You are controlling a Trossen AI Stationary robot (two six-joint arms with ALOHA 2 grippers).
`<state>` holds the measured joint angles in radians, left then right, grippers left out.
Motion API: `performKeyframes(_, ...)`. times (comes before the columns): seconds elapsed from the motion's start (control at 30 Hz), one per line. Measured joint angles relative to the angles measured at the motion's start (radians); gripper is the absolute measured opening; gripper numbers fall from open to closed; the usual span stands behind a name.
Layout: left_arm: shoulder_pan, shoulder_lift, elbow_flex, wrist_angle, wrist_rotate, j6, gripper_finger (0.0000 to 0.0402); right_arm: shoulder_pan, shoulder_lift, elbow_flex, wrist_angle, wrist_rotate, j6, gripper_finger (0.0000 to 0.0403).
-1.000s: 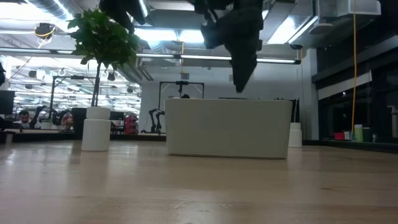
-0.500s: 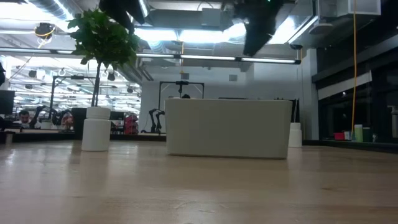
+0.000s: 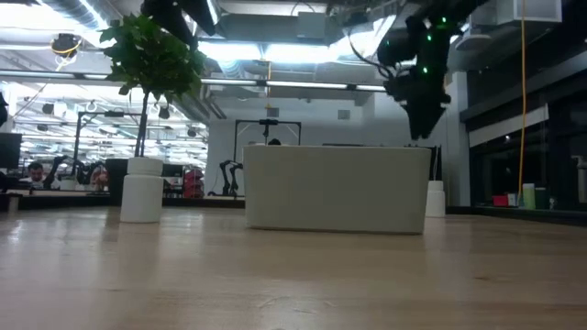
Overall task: Pick and place pill bottles into a basket
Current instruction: Put the white pill bottle into the gray bin
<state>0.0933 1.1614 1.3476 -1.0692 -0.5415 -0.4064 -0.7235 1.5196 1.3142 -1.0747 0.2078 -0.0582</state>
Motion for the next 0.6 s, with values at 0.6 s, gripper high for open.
performKeyframes(0.6,0.054,0.000,0.000,0.006,-0.043,-0.003,0.0391,-0.057,0.000,-0.254,0.197,-0.108,0.013,0.0292)
